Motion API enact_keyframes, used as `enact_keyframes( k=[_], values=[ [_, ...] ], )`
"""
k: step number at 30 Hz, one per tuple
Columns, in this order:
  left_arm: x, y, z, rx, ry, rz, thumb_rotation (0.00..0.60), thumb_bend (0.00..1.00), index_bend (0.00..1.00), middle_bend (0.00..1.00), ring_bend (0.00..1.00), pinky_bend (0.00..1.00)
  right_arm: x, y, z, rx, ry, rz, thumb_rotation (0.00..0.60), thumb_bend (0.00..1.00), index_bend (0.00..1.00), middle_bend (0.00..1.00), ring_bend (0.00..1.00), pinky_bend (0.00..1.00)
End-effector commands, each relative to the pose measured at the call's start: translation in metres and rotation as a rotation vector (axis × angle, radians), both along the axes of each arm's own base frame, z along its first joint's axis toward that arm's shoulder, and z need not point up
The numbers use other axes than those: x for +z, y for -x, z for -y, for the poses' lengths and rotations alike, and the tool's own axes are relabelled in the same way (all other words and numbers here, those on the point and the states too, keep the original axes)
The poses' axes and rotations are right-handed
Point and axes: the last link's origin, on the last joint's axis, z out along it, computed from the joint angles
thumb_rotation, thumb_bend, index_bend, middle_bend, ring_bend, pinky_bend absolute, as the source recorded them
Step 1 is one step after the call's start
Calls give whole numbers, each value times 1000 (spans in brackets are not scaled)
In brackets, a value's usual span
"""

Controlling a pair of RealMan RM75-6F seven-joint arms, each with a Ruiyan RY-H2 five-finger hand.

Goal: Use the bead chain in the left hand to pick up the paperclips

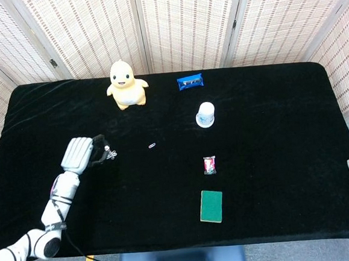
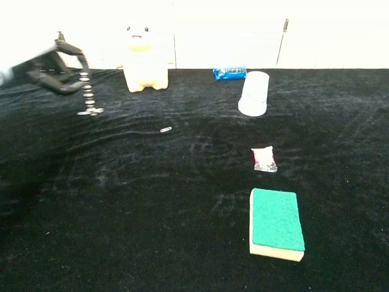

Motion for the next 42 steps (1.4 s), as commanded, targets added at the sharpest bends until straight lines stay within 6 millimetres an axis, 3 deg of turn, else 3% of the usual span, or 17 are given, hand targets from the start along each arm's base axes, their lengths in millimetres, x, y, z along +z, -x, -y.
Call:
enact_keyframes(
  k=[1, 9, 21, 24, 26, 29, 34, 38, 40, 42],
  values=[
    [9, 19, 29, 29, -37, -24, 600, 545, 764, 1000, 1000, 1000, -2, -1, 1, 7, -13, 1, 600, 353, 0, 33, 69, 0],
    [-4, 36, 54, 56, -30, -17, 600, 545, 763, 1000, 1000, 1000, -7, -13, -1, 59, -26, -19, 600, 353, 0, 33, 70, 0],
    [0, 47, 58, 72, -45, 14, 600, 538, 754, 1000, 1000, 1000, -13, -19, 0, 78, -50, -26, 600, 353, 0, 33, 70, 0],
    [7, 50, 56, 73, -49, 24, 600, 432, 639, 1000, 1000, 1000, -12, -19, 0, 82, -49, -27, 600, 353, 0, 33, 70, 0],
    [13, 53, 55, 70, -75, 17, 600, 309, 471, 1000, 1000, 1000, -13, -20, -1, 84, -49, -30, 600, 353, 0, 33, 69, 0],
    [21, 56, 55, 70, -136, 8, 600, 206, 316, 1000, 1000, 1000, -14, -21, 0, 84, -52, -33, 600, 353, 0, 33, 70, 0],
    [30, 58, 57, 76, -178, 2, 600, 168, 234, 1000, 1000, 1000, -16, -22, 0, 86, -55, -39, 600, 353, 0, 33, 69, 0],
    [51, 64, 66, 69, -243, -10, 600, 167, 198, 1000, 1000, 1000, -16, -23, 1, 91, -56, -40, 600, 353, 0, 33, 69, 0],
    [64, 70, 74, 64, -281, -14, 600, 168, 193, 940, 944, 988, -14, -23, 0, 89, -54, -44, 600, 353, 0, 33, 69, 0],
    [80, 84, 88, 71, -301, -23, 600, 170, 196, 735, 720, 839, -11, -22, -1, 81, -38, -51, 600, 353, 0, 33, 69, 0]
  ],
)
